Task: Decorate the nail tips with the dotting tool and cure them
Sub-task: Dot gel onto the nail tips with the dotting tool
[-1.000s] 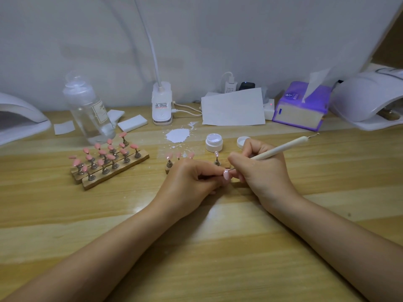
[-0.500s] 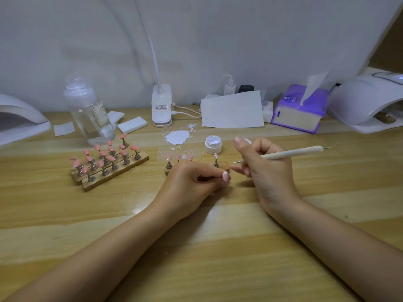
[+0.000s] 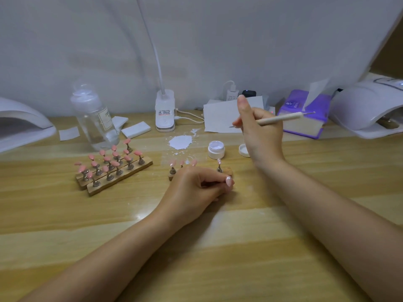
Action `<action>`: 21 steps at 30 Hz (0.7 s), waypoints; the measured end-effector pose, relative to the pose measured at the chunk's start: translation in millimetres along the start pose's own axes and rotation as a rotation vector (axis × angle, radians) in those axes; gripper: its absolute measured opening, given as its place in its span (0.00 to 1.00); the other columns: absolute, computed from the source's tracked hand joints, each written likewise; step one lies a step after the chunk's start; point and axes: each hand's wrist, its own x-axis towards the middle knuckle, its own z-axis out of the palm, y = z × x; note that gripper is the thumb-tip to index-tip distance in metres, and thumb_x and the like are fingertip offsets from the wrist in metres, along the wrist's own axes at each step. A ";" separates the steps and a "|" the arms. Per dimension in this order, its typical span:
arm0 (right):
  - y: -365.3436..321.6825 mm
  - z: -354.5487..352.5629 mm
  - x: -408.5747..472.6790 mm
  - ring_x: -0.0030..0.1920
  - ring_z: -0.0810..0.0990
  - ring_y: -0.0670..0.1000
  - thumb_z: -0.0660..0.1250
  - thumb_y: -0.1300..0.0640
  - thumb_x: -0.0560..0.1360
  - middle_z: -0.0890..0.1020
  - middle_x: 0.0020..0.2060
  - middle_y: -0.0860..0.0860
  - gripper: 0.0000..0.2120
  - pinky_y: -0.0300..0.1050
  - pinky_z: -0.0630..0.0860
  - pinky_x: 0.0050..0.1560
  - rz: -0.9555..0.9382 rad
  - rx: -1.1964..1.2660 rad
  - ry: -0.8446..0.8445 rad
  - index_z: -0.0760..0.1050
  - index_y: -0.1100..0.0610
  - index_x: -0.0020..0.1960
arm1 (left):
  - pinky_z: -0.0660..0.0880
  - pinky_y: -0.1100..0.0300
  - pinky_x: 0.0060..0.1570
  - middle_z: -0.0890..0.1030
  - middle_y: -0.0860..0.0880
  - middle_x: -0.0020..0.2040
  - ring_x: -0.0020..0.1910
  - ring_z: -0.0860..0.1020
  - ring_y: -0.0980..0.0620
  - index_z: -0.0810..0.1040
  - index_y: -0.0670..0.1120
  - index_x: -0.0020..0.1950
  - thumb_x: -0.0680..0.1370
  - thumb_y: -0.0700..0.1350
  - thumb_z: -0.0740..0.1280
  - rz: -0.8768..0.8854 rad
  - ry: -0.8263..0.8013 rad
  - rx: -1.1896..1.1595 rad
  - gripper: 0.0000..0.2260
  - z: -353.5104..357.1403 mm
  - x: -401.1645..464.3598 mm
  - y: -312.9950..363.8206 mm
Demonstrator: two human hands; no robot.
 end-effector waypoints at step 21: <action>46.0 14.4 2.6 0.24 0.68 0.41 0.70 0.56 0.70 0.71 0.17 0.39 0.21 0.37 0.63 0.29 -0.074 -0.379 -0.121 0.62 0.52 0.24 | 0.65 0.35 0.62 0.83 0.53 0.34 0.30 0.74 0.61 0.84 0.48 0.41 0.73 0.44 0.70 0.013 -0.002 0.020 0.04 -0.1 1.2 -2.4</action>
